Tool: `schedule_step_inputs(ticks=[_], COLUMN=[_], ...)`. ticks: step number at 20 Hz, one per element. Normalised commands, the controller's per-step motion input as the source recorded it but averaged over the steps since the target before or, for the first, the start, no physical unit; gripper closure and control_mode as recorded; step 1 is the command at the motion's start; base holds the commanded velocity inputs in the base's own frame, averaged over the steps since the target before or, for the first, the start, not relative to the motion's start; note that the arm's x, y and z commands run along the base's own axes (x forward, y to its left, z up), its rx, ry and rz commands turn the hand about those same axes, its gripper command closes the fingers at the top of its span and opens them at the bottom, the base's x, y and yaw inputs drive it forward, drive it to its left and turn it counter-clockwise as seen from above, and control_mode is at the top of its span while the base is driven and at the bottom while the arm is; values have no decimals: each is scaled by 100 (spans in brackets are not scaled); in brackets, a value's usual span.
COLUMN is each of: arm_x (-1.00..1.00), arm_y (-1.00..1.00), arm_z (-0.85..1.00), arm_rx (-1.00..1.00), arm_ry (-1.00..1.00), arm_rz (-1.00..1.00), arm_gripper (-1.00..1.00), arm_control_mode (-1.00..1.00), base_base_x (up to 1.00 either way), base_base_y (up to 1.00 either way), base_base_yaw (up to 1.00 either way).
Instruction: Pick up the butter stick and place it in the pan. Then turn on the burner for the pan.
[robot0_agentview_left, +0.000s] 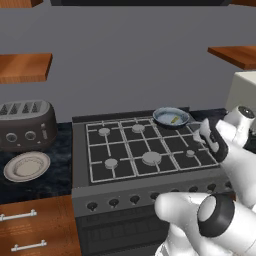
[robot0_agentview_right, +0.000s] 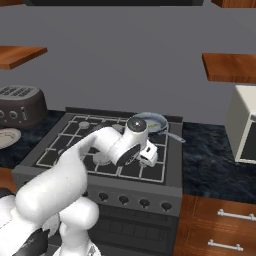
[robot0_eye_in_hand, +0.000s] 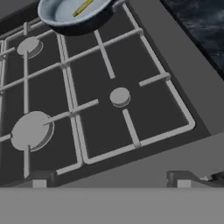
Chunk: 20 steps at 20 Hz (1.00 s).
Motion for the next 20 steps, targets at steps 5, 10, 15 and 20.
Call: schedule_step_inputs(ticks=[5, 10, 15, 20], arm_x=[-70, -61, -57, -37], arm_y=[-33, -37, -15, 0], arm_z=[0, 0, -1, -25], arm_rx=[0, 0, 0, 0], arm_ry=[-19, -17, -11, -11], arm_rz=[5, 3, 2, 0], arm_gripper=[-100, -100, -100, -100], arm_control_mode=[-100, -100, -100, -100], base_base_x=[0, 0, 0, 0], base_base_y=[0, 0, 0, 0], base_base_yaw=[0, 0, 0, 0])
